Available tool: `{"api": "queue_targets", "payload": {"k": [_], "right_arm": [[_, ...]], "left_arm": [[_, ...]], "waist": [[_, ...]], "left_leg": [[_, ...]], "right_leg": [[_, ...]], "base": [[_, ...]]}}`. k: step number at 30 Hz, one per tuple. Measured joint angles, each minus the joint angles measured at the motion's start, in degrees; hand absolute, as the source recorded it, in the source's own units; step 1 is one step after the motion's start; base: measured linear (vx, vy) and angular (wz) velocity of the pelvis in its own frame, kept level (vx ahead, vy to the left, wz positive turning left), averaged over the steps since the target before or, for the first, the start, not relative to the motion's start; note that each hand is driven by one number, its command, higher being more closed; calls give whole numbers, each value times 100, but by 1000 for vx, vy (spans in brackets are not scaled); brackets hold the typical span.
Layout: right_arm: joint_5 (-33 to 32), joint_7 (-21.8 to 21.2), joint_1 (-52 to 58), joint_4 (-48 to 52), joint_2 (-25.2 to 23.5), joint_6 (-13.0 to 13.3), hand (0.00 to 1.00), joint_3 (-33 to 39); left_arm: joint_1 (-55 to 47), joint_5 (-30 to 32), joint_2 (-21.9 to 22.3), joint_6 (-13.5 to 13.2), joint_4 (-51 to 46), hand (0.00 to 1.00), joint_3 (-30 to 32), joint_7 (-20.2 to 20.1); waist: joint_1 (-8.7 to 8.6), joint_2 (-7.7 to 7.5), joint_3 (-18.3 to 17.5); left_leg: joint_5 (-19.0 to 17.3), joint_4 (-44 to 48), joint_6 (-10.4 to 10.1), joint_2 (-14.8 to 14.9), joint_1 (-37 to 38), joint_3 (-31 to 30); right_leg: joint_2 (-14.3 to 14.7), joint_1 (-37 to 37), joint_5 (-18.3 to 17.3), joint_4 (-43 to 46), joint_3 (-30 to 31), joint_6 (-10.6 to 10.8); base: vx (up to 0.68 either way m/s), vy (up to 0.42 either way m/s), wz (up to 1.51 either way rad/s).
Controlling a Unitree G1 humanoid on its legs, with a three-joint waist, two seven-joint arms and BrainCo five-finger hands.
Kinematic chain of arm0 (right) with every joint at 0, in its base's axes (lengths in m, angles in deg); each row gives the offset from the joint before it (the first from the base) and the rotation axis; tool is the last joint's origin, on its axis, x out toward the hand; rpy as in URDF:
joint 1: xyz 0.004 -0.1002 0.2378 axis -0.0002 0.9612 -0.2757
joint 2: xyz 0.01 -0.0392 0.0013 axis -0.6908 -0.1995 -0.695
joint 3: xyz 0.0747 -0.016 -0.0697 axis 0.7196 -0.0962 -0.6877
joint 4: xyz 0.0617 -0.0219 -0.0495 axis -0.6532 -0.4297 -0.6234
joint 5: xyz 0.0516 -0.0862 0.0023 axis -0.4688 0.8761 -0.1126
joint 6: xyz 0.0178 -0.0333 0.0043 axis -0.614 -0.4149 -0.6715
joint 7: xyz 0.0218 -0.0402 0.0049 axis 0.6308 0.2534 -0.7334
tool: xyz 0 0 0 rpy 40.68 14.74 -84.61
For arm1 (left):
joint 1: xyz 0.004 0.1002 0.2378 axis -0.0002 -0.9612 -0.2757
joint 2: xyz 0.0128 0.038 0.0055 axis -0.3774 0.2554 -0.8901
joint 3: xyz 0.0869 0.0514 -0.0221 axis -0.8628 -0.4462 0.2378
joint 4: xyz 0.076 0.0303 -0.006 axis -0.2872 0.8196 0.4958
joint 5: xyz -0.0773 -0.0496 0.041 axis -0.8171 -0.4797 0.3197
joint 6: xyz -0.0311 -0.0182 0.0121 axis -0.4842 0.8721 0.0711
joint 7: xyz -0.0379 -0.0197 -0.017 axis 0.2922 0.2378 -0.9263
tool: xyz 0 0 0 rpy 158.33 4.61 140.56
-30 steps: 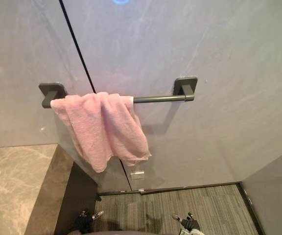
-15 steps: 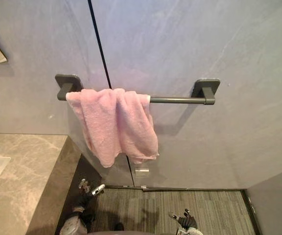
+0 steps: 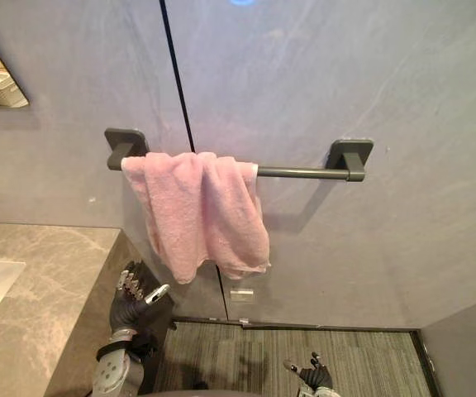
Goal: Organize washtable
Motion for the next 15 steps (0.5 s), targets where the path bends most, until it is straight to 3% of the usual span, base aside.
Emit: {"api": "queue_targets", "payload": {"k": [4, 15], "right_arm": [[0, 1, 55, 3, 3, 0, 0, -1], [10, -20, 74, -5, 72, -1, 0, -127]], "left_arm": [[9, 186, 0, -7, -266, 0, 3, 98], [30, 376, -27, -9, -285, 0, 530, 376]], "waist": [[115, 7, -44], [113, 69, -214]], "left_leg": [[-2, 11, -2, 14, 15, 64], [-9, 13, -14, 86, 55, 174]], "right_leg": [[1, 1, 2, 4, 33, 2], [45, -28, 10, -10, 195, -12]], "base": [[-40, -16, -5], [-25, -11, -5]]}}
